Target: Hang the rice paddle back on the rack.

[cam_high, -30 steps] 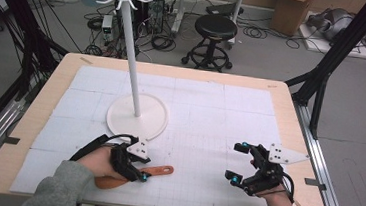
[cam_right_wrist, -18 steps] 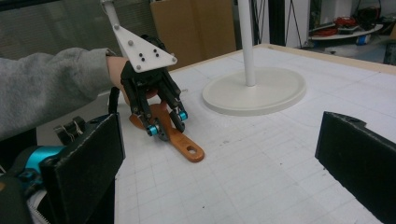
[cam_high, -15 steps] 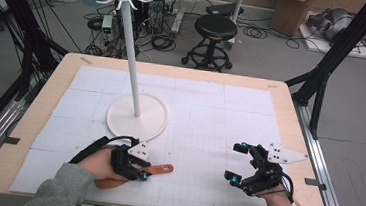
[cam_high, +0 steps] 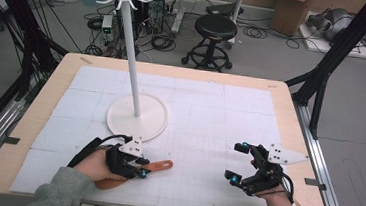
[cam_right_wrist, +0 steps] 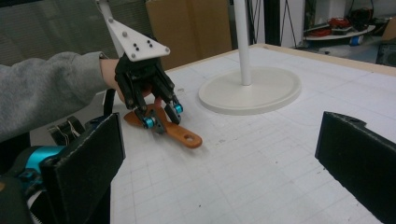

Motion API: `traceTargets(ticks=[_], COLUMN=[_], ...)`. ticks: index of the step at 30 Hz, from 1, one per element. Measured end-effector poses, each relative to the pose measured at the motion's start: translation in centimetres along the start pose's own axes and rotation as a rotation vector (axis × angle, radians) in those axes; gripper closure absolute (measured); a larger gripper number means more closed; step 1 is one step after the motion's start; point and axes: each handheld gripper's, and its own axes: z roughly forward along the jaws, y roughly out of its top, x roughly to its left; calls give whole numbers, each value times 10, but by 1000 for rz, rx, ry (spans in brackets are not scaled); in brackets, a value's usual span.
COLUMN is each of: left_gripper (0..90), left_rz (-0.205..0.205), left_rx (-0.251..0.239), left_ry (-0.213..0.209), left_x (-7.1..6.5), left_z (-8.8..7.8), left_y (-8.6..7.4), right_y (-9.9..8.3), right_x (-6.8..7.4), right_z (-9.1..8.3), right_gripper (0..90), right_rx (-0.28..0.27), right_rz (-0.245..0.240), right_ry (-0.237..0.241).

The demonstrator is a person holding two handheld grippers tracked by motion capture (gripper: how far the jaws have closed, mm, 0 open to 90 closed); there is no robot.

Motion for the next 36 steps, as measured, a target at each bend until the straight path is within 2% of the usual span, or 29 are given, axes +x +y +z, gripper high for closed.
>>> traceTargets(ticks=[3, 5, 7, 16, 25, 32, 36], left_gripper=[650, 650, 650, 650, 650, 650, 650], left_rz=[12, 19, 26, 11, -34, -35, -38], left_rx=[-42, -61, -88, -195, -282, -317, -320], left_ry=[4, 18, 32, 70, 125, 157, 171], left_x=[-3, -7, -10, -16, -16, -17, -17], left_z=[-8, -13, -20, -48, -79, -93, -97], left_y=[1, 1, -1, -11, -15, -14, -13], right_y=[0, 0, 0, 0, 0, 0, 0], right_x=[-1, -1, -2, -4, -4, -4, -4], right_z=[1, 2, 4, 7, 8, 8, 8], right_gripper=[0, 0, 0, 0, 0, 0, 0], right_rx=[-3, 1, 1, 6, 11, 13, 11], right_rz=[-6, 4, -5, -5, 1, -10, -6], right_ry=[0, 2, 2, 1, 2, 3, 3])
